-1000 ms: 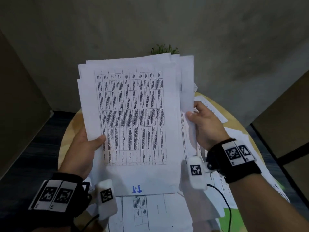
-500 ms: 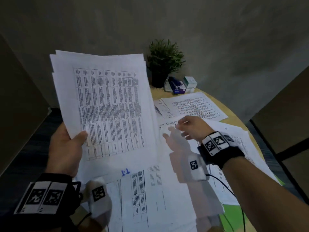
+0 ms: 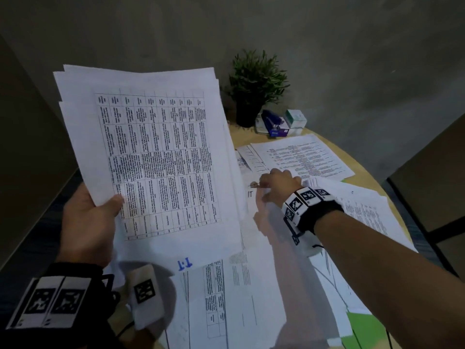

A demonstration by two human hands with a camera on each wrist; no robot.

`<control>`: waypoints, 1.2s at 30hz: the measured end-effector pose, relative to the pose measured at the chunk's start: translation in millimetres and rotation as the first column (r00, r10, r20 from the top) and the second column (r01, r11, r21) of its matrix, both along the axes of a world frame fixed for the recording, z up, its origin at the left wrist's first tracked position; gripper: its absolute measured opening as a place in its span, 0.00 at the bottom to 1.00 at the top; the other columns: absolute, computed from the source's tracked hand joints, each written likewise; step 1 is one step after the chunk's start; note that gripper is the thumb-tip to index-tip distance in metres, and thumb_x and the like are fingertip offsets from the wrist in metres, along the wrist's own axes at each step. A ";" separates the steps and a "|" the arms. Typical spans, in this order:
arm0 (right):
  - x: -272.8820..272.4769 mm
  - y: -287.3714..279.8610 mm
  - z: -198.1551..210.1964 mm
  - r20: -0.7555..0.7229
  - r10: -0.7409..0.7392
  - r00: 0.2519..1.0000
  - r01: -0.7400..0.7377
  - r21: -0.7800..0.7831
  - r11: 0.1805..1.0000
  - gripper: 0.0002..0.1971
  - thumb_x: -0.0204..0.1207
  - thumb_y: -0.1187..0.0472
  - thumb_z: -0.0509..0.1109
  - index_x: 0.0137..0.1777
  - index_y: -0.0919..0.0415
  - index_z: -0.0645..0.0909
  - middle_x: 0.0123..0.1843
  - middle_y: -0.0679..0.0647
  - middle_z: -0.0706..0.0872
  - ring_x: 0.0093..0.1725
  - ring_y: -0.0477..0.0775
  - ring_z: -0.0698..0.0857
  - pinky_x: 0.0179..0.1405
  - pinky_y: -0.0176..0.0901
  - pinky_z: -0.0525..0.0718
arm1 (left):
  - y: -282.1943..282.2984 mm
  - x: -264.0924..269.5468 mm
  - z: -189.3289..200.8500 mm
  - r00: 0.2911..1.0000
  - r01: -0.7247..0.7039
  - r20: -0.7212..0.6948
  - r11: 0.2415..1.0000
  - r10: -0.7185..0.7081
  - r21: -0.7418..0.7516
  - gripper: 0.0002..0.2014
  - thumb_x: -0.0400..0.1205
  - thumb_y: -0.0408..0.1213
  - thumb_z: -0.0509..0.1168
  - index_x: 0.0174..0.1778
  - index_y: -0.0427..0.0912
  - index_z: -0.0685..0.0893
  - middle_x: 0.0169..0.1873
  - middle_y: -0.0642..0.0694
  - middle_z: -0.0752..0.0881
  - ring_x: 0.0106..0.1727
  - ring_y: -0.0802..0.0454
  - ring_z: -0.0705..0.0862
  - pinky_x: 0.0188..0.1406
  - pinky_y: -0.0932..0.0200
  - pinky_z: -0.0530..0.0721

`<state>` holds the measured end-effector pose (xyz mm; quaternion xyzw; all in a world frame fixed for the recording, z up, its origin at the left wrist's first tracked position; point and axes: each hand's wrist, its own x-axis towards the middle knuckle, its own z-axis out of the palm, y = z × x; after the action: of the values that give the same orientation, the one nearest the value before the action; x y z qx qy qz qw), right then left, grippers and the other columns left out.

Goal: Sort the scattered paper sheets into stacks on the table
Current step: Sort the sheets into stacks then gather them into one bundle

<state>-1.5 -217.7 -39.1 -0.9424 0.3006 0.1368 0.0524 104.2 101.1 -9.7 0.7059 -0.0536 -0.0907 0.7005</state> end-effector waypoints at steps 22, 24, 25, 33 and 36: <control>-47.2 8.3 239.1 0.643 0.090 0.761 -0.360 0.302 0.883 0.12 0.80 0.68 0.67 0.41 0.49 0.80 0.33 0.40 0.84 0.34 0.36 0.79 0.40 0.30 0.77 | -16.5 -55.4 30.0 0.924 0.371 0.085 0.928 -0.372 0.033 0.20 0.83 0.22 0.60 0.63 0.50 0.83 0.50 0.55 0.91 0.52 0.57 0.89 0.50 0.57 0.85; -54.6 11.0 241.9 0.641 0.087 0.763 -0.371 0.323 0.870 0.13 0.79 0.69 0.68 0.40 0.48 0.81 0.32 0.38 0.84 0.36 0.36 0.79 0.45 0.32 0.77 | -19.2 -69.4 37.2 0.908 0.406 0.082 0.912 -0.410 0.060 0.20 0.83 0.21 0.59 0.66 0.46 0.80 0.50 0.57 0.90 0.50 0.63 0.88 0.45 0.68 0.85; -58.5 12.6 241.6 0.633 0.083 0.770 -0.369 0.335 0.867 0.13 0.79 0.69 0.68 0.40 0.49 0.81 0.32 0.39 0.85 0.36 0.37 0.79 0.46 0.33 0.77 | -20.1 -76.1 39.3 0.908 0.405 0.088 0.911 -0.410 0.075 0.20 0.84 0.21 0.59 0.66 0.47 0.80 0.51 0.57 0.89 0.50 0.64 0.88 0.45 0.68 0.85; -113.1 16.6 236.2 0.778 -0.138 0.613 -0.141 0.279 0.950 0.15 0.78 0.47 0.69 0.60 0.54 0.79 0.51 0.45 0.84 0.49 0.43 0.82 0.49 0.39 0.76 | -14.6 -108.2 60.9 0.949 0.296 0.104 0.955 -0.296 0.022 0.18 0.84 0.21 0.58 0.58 0.48 0.84 0.42 0.57 0.91 0.43 0.64 0.89 0.40 0.66 0.86; -138.8 21.6 213.1 0.816 -0.412 0.406 -0.109 0.491 0.864 0.30 0.74 0.43 0.72 0.71 0.56 0.71 0.60 0.51 0.82 0.54 0.50 0.84 0.51 0.43 0.79 | -12.8 -114.9 69.8 0.959 0.267 0.108 0.963 -0.263 -0.028 0.18 0.84 0.21 0.58 0.60 0.48 0.83 0.46 0.57 0.90 0.46 0.63 0.89 0.46 0.61 0.86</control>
<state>-140.3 -196.1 174.1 -0.7886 0.2691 -0.3280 0.4451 -10.7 88.3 60.1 0.6810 -0.1857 -0.1459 0.6931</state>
